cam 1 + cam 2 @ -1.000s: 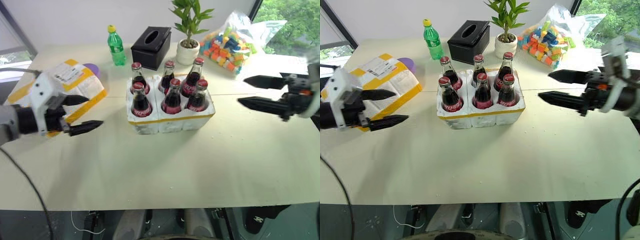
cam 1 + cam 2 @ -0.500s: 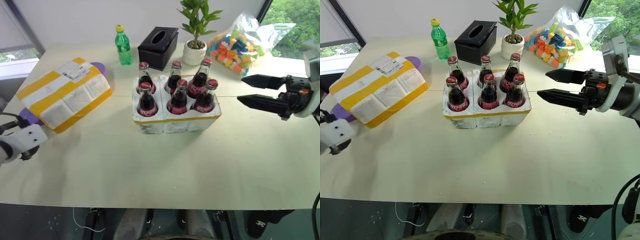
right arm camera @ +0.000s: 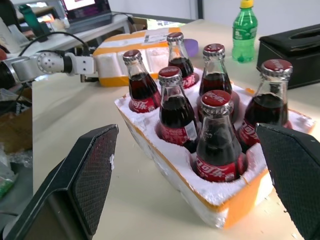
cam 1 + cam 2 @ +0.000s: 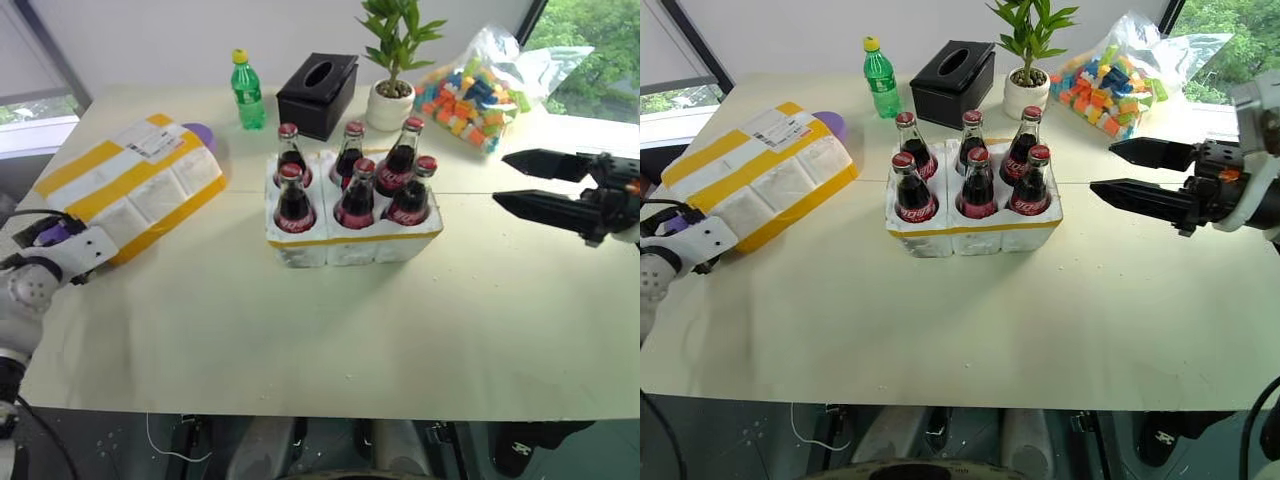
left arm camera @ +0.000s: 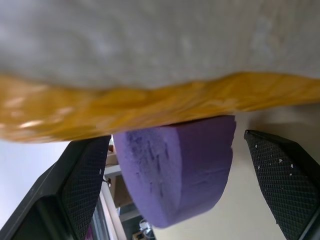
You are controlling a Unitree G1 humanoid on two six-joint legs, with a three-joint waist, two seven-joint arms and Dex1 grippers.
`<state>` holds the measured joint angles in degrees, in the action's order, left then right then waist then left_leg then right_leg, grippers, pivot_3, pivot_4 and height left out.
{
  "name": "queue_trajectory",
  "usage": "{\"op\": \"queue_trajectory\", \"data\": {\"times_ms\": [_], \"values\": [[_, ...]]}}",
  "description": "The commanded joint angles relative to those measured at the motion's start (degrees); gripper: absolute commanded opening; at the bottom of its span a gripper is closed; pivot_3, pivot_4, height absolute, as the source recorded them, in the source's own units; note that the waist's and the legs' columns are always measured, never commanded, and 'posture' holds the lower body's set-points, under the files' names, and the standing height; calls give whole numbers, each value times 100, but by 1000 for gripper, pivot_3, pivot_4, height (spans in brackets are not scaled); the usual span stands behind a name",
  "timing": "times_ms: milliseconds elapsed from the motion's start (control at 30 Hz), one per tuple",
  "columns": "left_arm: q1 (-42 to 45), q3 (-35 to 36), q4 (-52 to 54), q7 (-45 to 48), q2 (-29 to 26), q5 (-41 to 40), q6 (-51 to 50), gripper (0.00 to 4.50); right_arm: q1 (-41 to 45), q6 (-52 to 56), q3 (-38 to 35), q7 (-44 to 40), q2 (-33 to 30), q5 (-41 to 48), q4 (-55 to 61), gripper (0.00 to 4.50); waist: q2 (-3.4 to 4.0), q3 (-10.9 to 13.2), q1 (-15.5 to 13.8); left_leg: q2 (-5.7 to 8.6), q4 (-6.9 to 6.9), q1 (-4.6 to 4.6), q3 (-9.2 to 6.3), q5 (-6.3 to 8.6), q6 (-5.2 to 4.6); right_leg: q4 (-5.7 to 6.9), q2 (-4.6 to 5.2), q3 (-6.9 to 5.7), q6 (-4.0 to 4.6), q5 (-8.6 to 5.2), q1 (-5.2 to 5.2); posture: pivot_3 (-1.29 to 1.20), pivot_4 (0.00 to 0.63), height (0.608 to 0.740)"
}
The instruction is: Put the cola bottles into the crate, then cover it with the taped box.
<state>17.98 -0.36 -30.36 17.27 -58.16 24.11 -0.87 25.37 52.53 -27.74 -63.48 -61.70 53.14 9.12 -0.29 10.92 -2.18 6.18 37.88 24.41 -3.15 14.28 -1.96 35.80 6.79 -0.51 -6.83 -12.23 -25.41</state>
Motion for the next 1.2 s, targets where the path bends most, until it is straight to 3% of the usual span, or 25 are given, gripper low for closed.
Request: {"op": "queue_trajectory", "data": {"times_ms": [33,67,233,467,700,900,1200], "values": [[266,-95,-400,-73,45,36,223,3977,-41,22,-327,10,-163,154,188,4500,0,0,-1,0,1,-1,0,0,0,1,0,0,0,0,0,0,150,732],[317,-115,-461,-81,64,27,269,3700,-76,26,-367,22,-168,159,201,4500,0,0,0,0,1,-1,0,0,0,2,0,0,0,0,1,0,150,732],[462,-117,-551,-130,46,38,323,1302,-236,5,-458,5,-213,118,229,4500,2,-4,-11,1,6,-2,0,0,0,8,2,0,0,0,1,0,150,732],[519,228,47,-119,-288,-79,202,1302,-388,-164,-449,-48,-333,-142,-95,4500,6,-12,-12,0,9,-2,1,0,0,14,2,2,0,0,0,0,150,732],[1538,825,1163,406,-410,-901,412,1302,-546,-410,-421,-114,-416,-538,-576,4500,-8,-7,-8,1,16,3,-1,0,1,13,1,1,0,0,1,0,150,732],[3037,532,2079,1547,216,-1973,668,1302,-759,-567,-450,-164,-385,-756,-742,4500,-8,-7,0,4,21,3,1,-10,-13,15,1,-2,-1,0,4,0,150,732],[3161,-217,2230,2708,357,-1864,1770,1302,-941,-479,-689,-54,-324,-674,-630,4500,-3,-9,173,1,20,-3,11,-15,-13,22,-5,-1,-2,0,2,0,150,732]]}}
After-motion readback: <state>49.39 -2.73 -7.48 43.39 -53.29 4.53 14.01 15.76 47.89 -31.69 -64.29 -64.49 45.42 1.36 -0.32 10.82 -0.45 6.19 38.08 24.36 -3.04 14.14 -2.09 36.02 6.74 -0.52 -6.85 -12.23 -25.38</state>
